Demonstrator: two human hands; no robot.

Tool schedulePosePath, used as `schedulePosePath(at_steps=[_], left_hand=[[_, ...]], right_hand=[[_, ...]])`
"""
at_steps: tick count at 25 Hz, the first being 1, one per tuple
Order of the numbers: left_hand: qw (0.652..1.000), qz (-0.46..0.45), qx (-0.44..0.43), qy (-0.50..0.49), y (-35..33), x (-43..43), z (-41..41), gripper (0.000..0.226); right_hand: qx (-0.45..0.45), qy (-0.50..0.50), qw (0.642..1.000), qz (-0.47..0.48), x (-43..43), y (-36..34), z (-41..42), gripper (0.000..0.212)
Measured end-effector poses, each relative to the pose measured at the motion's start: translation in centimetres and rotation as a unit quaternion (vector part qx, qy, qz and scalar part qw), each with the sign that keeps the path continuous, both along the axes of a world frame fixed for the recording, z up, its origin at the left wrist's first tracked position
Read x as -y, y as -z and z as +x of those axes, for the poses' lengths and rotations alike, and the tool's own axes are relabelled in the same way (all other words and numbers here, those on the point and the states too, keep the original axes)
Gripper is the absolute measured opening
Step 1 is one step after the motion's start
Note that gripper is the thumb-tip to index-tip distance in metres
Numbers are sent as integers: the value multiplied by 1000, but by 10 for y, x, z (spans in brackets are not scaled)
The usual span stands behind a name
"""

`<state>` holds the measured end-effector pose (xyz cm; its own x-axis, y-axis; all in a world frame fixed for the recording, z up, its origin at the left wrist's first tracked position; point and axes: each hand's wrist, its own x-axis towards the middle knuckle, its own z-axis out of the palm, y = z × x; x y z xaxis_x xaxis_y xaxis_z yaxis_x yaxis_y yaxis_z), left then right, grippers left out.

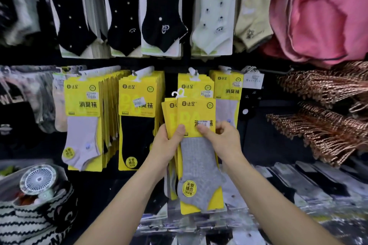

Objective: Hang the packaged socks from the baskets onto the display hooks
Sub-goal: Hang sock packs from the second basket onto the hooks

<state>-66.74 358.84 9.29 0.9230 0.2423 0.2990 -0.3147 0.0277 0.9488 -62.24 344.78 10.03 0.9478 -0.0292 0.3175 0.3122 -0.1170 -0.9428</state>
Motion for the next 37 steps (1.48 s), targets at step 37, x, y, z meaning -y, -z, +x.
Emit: schedulePosePath(at_steps=[37], left_hand=[[984, 30, 113, -137, -61, -78, 0, 15]], right_hand=[[47, -35, 993, 104, -6, -37, 32, 36]])
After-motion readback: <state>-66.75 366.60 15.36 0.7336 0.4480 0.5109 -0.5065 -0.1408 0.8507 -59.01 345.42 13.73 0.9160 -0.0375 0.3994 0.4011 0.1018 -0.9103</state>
